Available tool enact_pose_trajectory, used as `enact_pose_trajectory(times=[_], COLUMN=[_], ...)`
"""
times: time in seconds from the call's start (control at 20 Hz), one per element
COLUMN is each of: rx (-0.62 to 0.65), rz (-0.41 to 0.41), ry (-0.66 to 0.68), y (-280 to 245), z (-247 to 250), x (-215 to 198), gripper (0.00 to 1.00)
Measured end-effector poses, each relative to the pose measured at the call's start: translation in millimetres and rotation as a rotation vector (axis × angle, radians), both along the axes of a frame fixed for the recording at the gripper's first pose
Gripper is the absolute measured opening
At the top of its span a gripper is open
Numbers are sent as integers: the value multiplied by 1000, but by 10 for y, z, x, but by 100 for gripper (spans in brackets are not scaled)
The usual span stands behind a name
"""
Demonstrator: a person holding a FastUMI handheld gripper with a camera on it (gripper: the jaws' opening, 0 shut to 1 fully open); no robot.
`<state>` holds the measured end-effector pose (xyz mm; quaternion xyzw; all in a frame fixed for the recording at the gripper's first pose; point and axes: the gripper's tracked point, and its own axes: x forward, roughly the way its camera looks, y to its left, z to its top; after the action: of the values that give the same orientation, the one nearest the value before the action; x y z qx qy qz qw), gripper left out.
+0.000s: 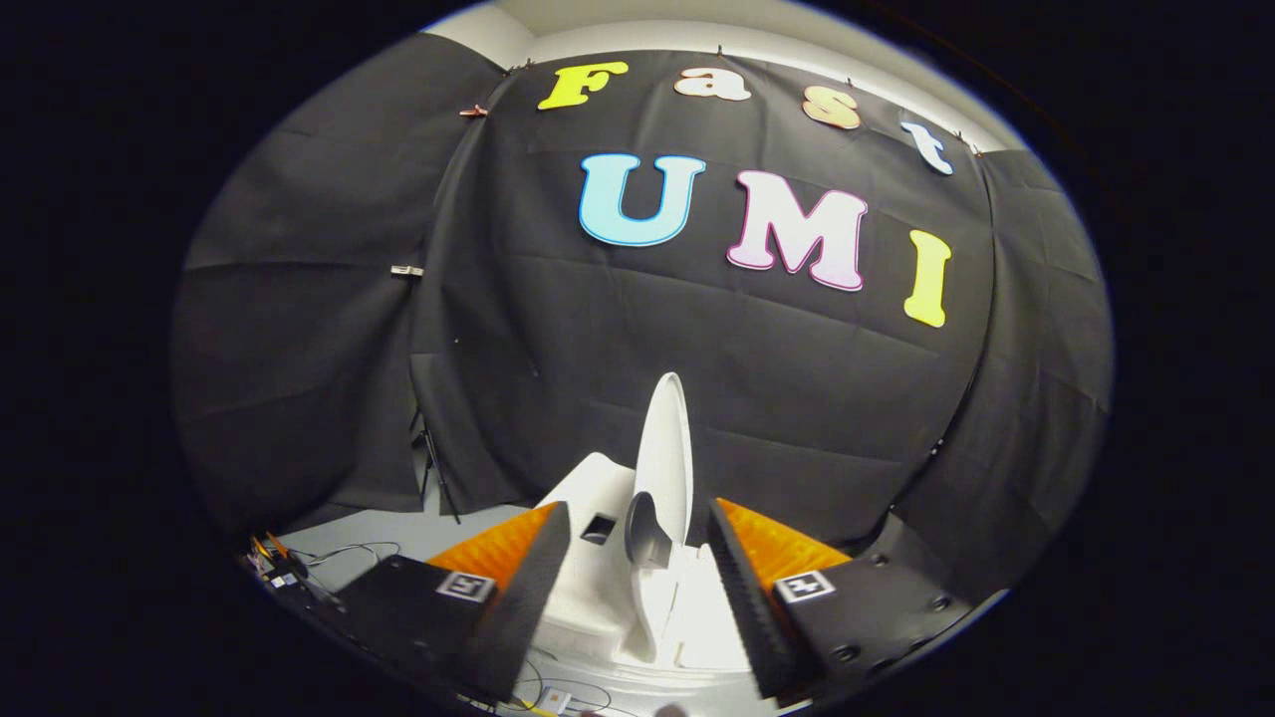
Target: Open the toilet lid.
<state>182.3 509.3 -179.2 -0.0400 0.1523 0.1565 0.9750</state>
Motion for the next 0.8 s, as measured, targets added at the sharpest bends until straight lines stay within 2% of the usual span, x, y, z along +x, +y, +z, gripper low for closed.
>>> enact_pose_trajectory(times=[0.1,0.35,0.8], rx=[18,90,176], rz=[-6,-17,-54], ry=[4,-32,-122], y=[-74,-379,-1379], z=[43,374,1123], x=[-26,-144,-360], gripper=[99,99,98])
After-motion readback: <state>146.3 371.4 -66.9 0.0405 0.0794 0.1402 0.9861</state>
